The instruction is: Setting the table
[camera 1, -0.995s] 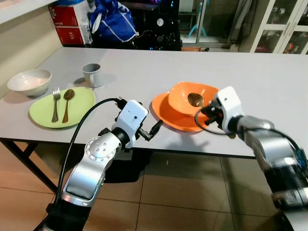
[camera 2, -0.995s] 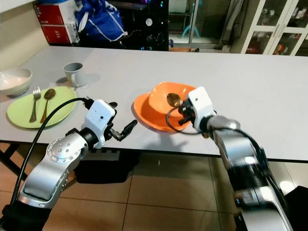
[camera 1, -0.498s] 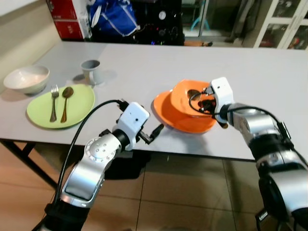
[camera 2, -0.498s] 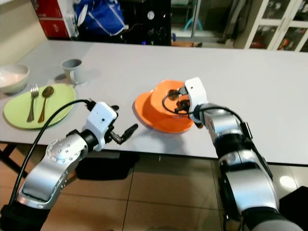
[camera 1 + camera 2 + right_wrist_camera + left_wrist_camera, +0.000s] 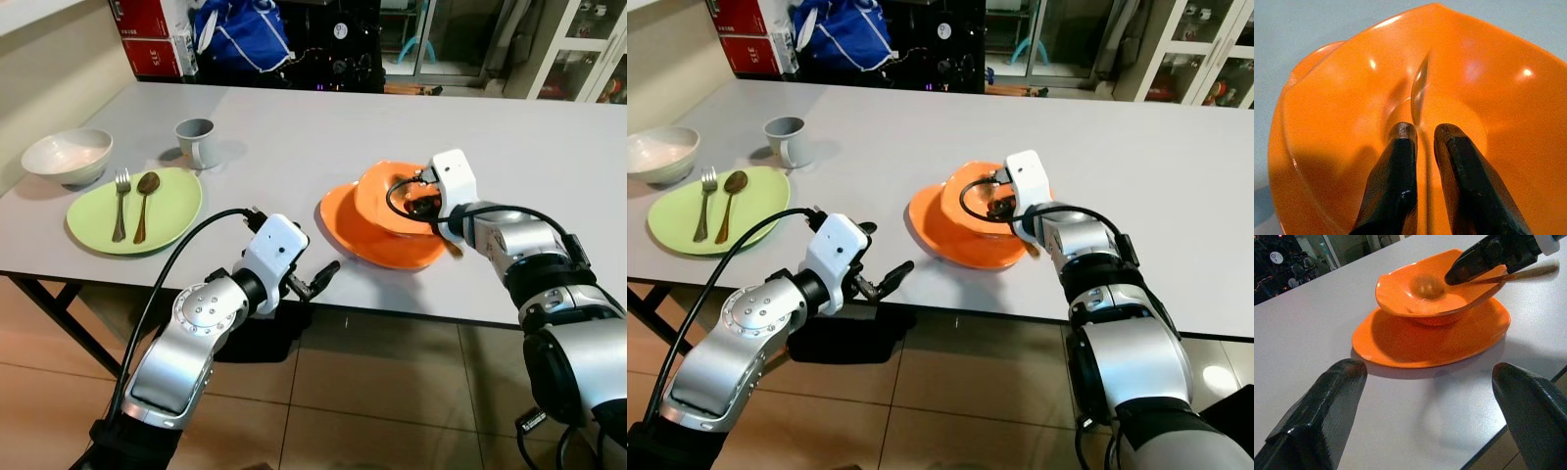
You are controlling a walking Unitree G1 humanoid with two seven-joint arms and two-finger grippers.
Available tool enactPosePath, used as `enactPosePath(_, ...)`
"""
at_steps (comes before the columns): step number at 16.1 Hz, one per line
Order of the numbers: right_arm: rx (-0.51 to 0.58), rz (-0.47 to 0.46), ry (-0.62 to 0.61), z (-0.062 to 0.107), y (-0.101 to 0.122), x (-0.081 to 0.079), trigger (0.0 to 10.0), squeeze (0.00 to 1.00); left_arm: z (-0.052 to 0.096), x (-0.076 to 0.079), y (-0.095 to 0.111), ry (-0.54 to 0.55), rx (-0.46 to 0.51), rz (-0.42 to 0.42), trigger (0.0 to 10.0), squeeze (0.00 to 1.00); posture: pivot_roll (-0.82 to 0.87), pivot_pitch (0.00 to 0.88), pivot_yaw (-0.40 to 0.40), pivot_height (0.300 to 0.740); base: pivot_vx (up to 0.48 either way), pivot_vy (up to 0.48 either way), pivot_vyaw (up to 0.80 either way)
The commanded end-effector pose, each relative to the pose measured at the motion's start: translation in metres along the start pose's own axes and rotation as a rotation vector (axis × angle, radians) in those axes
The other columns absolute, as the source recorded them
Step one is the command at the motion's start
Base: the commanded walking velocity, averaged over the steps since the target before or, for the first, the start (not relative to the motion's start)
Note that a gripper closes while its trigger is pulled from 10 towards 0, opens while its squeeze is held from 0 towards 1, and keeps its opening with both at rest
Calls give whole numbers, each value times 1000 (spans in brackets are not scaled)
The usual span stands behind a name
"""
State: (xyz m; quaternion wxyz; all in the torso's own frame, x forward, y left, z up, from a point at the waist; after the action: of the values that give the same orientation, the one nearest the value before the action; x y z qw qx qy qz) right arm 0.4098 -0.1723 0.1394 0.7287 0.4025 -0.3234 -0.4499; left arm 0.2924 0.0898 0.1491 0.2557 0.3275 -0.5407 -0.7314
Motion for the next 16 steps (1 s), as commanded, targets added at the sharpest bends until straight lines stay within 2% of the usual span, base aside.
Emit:
enactPosePath(1, 48, 11, -15, 1, 17, 3, 10000, 902, 0, 1, 4, -12, 6, -1, 10000, 0, -47, 0, 53, 740, 0, 0, 0)
enactPosePath(2, 64, 6, -15, 1, 20, 3, 10000, 0, 0, 0, 4, -10, 7, -1, 10000, 0, -47, 0, 53, 740, 0, 0, 0)
enactPosePath(5, 101, 16, -29, 2, 27, 4, 10000, 0, 0, -4, 5, 23, 11, -16, 10000, 0, -42, 0, 51, 740, 0, 0, 0)
enactPosePath(7, 254, -21, -62, 12, 57, 13, 10000, 0, 2, -18, 12, 129, 44, -19, 10000, 0, -31, 0, 41, 740, 0, 0, 0)
enactPosePath(9, 393, -74, -36, 27, 80, 13, 10000, 0, 7, -29, 21, 226, 98, 10, 10000, 0, -34, 0, 39, 740, 0, 0, 0)
enactPosePath(10, 470, -122, -22, 40, 86, 4, 10000, 0, 11, -32, 22, 256, 105, 13, 10000, 0, -40, 0, 41, 740, 0, 0, 0)
enactPosePath(11, 577, -163, 19, 61, 84, -22, 10000, 0, 18, -33, 22, 276, 108, -6, 10000, 0, -49, 0, 44, 740, 0, 0, 0)
enactPosePath(13, 653, -202, 57, 76, 76, -50, 10000, 0, 23, -34, 25, 303, 113, -22, 10000, 0, -46, 0, 39, 740, 0, 339, 0)
enactPosePath(14, 678, -217, 68, 82, 71, -61, 10000, 0, 24, -33, 27, 314, 117, -29, 10000, 0, -40, 0, 30, 740, 0, 398, 0)
enactPosePath(15, 697, -272, 56, 87, 61, -69, 10000, 0, 24, -34, 31, 334, 125, -36, 10000, 0, -37, 0, 22, 740, 0, 428, 0)
enactPosePath(16, 704, -348, -17, 91, 45, -70, 10000, 0, 24, -38, 36, 368, 138, -33, 10000, 0, -42, 0, 22, 740, 0, 446, 0)
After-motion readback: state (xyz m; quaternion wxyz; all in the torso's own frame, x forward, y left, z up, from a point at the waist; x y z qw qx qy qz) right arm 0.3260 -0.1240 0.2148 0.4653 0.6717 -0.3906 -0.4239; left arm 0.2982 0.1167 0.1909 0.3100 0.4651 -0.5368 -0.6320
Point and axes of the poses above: a point about 5 cm out from each wrist's last joint towards the gripper, its own z axis pointing back from the gripper into the wrist, its own y axis along the axis of the wrist's last joint, x = y × z, the point moved 2 cm from there along -z, pointing out of the wrist towards the gripper, and after that the axes turned 3 degrees about z, right-handed, at the moved point
